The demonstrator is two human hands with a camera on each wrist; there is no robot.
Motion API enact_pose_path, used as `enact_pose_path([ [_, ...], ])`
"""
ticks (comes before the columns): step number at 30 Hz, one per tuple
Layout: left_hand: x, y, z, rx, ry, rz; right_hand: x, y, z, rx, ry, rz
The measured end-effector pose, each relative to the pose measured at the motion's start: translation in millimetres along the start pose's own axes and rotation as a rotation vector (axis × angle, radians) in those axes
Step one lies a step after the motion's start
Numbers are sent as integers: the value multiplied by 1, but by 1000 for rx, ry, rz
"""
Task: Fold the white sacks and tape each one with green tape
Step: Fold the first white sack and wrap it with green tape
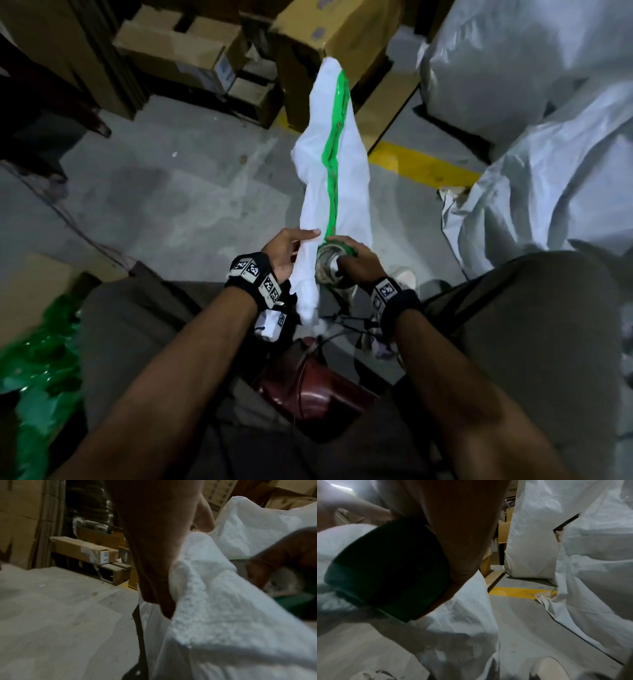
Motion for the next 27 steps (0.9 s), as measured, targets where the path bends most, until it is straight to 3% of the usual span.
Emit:
enact_pose_path([
  [3,5,5,-3,79,21,-84,-4,-2,-30,-111,25,-35],
  [6,15,9,-4,289,33,146,-10,-5,-46,-204,33,-10],
  [9,15,9,0,378,-42,327,-18,-7,-46,-157,-15,62],
  [15,2,-5,1,458,-113,440,-37,-4,-38,-1,-35,72],
  [22,-6,-15,14,496,-185,493,-57,3,-43,-40,53,255],
  [25,-6,-16,19,431,-195,513,-62,13,-55,-128,64,178],
  [27,-7,-17,21,341,-192,509,-67,17,-58,-295,-14,-9],
])
Point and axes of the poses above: each hand's wrist, its own x-axis towards the middle knuckle, its own y-axis out of the back of the hand, z = x × y, the point moved 1 cm from there along x, towards the middle knuckle, and after that the axes turned 5 degrees about -z, right-handed, at the moved point
